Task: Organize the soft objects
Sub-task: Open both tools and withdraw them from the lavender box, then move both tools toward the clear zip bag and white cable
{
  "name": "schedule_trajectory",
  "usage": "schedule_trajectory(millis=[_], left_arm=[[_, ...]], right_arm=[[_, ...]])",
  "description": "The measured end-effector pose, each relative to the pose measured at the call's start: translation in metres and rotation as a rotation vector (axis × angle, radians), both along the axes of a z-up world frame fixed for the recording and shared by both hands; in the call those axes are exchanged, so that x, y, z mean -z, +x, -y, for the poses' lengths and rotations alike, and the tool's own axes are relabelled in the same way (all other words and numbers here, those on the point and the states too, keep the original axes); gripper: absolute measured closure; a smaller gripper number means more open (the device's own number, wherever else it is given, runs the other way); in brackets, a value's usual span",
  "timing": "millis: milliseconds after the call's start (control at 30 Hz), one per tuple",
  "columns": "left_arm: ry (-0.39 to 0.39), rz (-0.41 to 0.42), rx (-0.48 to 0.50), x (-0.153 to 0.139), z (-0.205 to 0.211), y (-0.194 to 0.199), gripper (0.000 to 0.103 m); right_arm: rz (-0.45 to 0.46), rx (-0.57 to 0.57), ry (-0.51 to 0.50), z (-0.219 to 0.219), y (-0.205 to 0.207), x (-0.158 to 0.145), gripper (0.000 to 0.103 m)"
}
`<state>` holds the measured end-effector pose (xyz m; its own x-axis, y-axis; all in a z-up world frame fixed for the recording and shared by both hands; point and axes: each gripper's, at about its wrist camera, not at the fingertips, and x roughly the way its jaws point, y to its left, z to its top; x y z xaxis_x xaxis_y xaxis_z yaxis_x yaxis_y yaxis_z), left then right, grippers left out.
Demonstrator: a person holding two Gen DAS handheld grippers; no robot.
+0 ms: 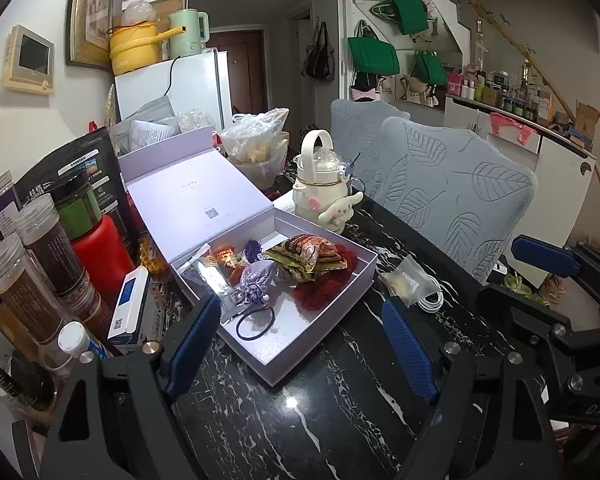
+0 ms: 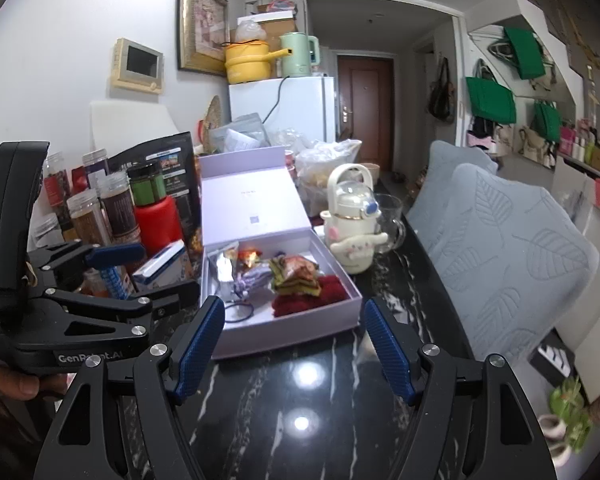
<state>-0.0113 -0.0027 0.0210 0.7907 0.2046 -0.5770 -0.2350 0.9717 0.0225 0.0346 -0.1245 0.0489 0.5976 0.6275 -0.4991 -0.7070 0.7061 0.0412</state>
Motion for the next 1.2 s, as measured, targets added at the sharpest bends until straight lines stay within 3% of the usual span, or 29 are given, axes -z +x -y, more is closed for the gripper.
schedule_trajectory(millis=[533,1200], left_arm=[[-0.036,-0.053,0.117,0.031,0.029,0.000,0.019],[-0.135,-0.150,0.190,0.079,0.044,0.047,0.020]], right_arm=[[-0.041,0.104,-0.022,0.038,-0.017,0.027,0.028],[-0.152,0.190,-0.070,0.067,0.017,0.079,0.028]])
